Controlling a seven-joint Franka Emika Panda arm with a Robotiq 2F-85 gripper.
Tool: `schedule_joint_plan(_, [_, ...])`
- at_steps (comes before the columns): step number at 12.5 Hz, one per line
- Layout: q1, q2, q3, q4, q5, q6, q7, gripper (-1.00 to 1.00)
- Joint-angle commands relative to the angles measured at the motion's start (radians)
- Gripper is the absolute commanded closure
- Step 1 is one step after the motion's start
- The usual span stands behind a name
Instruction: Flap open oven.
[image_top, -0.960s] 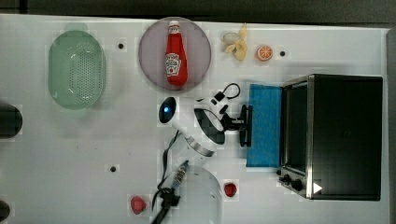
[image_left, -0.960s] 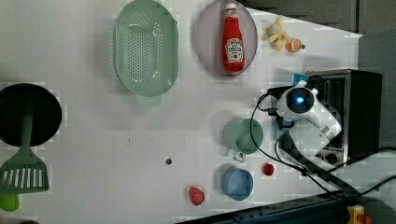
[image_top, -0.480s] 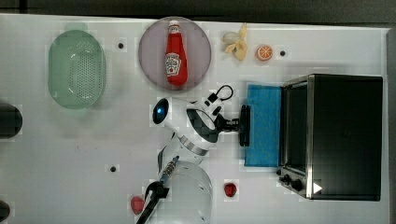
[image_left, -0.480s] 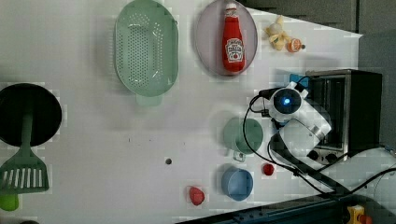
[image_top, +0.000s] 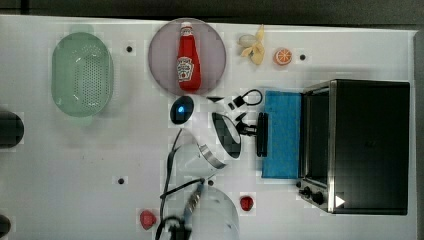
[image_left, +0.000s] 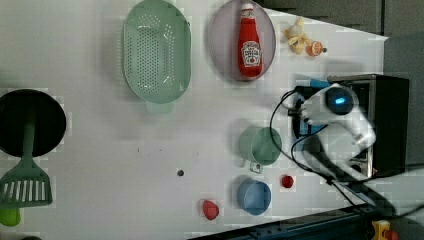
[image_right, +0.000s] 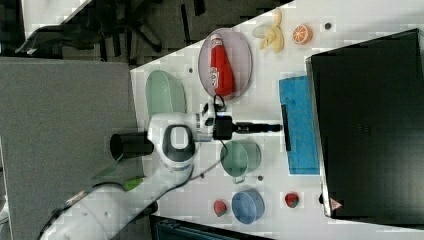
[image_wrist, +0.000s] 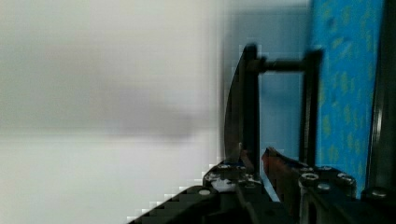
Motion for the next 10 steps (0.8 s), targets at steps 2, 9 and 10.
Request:
schedule_joint_plan(2, [-0.008,-0.22,-0.003,0.028,0.213,0.007,0.06,0.65])
schedule_joint_plan(9, [-0.017,-0.486,-0.006,0.078,0.564,-0.251,0.062,0.65])
schedule_joint_plan(10, [-0.017,-0.517,-0.007,0.093,0.584,-0.284,0.069,0.65])
